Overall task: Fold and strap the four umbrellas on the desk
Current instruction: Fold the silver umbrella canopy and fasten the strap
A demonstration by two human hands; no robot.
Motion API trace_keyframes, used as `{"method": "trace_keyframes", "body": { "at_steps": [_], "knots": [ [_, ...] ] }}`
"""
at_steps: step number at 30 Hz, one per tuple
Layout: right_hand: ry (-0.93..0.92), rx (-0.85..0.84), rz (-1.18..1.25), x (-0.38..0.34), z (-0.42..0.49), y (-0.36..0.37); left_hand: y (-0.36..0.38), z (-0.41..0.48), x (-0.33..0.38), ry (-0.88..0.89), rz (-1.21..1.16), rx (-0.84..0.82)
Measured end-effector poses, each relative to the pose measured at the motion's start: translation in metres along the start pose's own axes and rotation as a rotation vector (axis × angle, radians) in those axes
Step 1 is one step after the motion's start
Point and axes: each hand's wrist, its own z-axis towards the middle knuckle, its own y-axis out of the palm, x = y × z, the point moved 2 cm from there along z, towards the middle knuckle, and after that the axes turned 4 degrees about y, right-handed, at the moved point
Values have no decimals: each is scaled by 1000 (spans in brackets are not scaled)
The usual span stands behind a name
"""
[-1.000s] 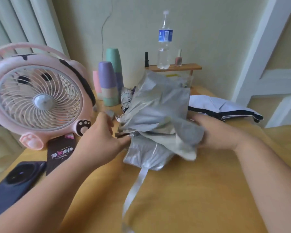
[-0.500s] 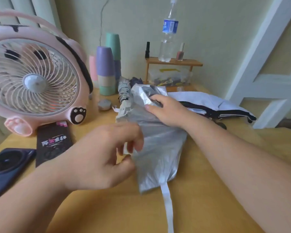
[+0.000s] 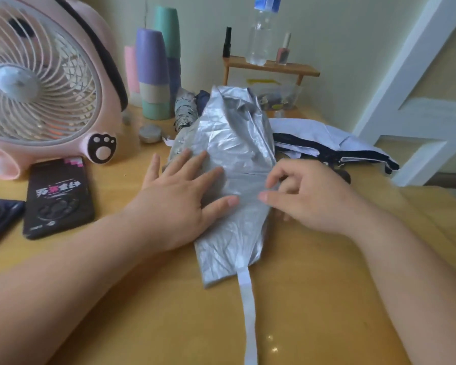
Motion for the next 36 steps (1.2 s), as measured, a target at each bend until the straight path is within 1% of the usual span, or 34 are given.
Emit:
{"method": "trace_keyframes", "body": {
  "at_steps": [2,4,7,8,9,11,13,15,16,18,20,23,26,29,31,33,36],
  "knots": [
    [-57,-65,40,4,-3,6,-9,-18,9,6,30,107],
    [-110,-72,184,10,2,8,-22,-35,12,1,-31,226],
    [-154,-82,425,16,7,10,-34,-41,3,-60,-187,276],
    [-167,-88,455,16,6,11,-35,-40,0,-17,-197,286],
    [-176,-102,474,17,7,12,-35,-39,-1,62,-192,287],
    [-193,-145,514,17,7,12,-32,-38,0,221,-209,232],
    [-215,-234,542,14,3,13,-25,-39,1,320,-238,130],
    [-235,-332,500,8,-2,14,-19,-40,2,399,-250,32],
    [-245,-364,434,6,-3,15,-17,-40,3,413,-262,-20],
    [-237,-398,282,4,-3,19,-13,-41,4,391,-267,-109],
    [-207,-400,216,1,-5,23,-10,-39,4,360,-253,-155],
    [-176,-443,305,-4,-8,22,-8,-34,6,290,-295,-197],
    [-133,-496,430,-6,-14,12,-5,-28,3,247,-285,-166],
    [-106,-434,475,2,-24,7,-4,-26,5,215,-196,-231],
    [-87,-326,554,13,-33,9,-1,-27,7,226,-135,-261],
    [-42,-190,648,25,-39,15,2,-29,8,273,-99,-254],
    [-32,-25,677,35,-41,24,2,-35,12,326,-106,-232]
  ]
}}
